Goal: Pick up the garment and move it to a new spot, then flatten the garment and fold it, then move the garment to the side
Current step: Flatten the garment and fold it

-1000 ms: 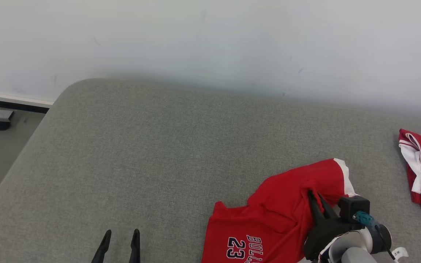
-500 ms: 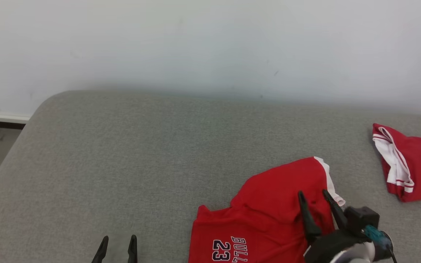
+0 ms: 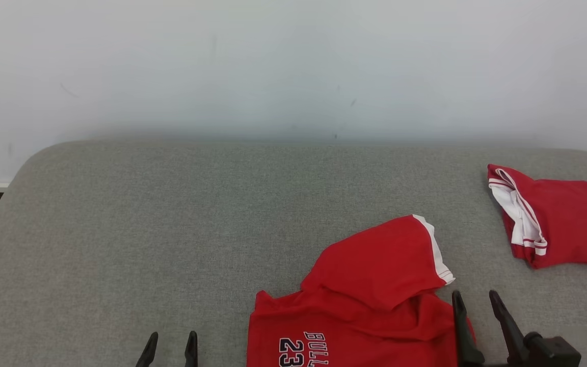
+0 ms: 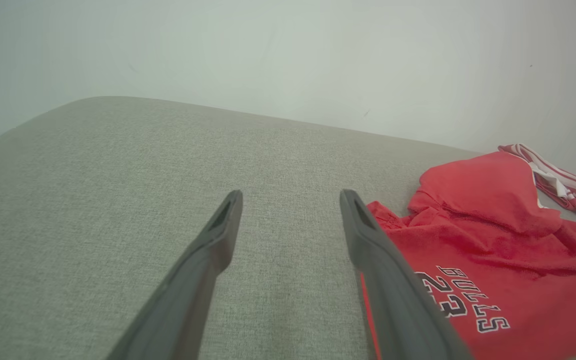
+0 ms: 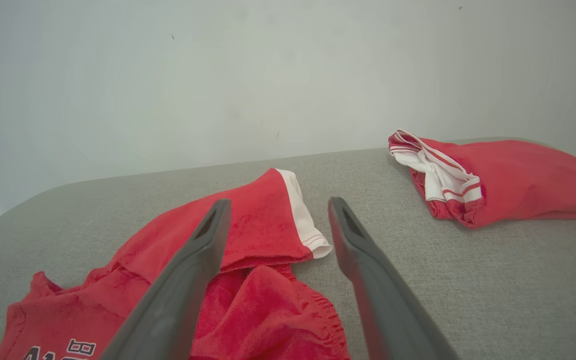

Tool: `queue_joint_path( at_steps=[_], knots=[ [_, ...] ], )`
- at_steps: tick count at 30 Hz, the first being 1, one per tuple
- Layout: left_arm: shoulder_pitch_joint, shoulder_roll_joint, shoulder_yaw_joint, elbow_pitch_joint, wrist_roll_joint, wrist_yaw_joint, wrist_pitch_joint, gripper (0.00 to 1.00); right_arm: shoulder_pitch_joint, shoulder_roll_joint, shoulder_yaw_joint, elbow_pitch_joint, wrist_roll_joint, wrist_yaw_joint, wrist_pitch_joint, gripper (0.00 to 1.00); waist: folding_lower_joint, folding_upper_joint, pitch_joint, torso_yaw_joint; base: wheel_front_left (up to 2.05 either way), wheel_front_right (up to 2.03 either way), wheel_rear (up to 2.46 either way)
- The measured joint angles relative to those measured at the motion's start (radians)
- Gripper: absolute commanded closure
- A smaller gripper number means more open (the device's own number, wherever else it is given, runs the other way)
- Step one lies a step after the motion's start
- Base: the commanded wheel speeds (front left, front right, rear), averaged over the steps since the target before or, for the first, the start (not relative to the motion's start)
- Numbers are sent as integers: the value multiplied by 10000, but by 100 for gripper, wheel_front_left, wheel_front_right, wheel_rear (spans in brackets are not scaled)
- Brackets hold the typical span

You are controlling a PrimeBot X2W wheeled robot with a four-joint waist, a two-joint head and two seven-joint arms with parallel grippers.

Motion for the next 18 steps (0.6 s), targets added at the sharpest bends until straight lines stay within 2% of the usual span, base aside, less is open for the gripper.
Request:
queue_joint_path(
  at_steps=[11, 18],
  knots=[
    [-3, -2, -125, -59, 136, 0, 2, 0, 287, 173, -84, 201, -272, 0, 0, 0, 0, 0, 43, 49, 0, 0, 0],
    [-1, 0, -69, -82, 205, -2, 2, 0, -2, 205, 895, 890, -48, 0, 0, 0, 0, 0, 33, 280, 0, 0, 0]
  ],
)
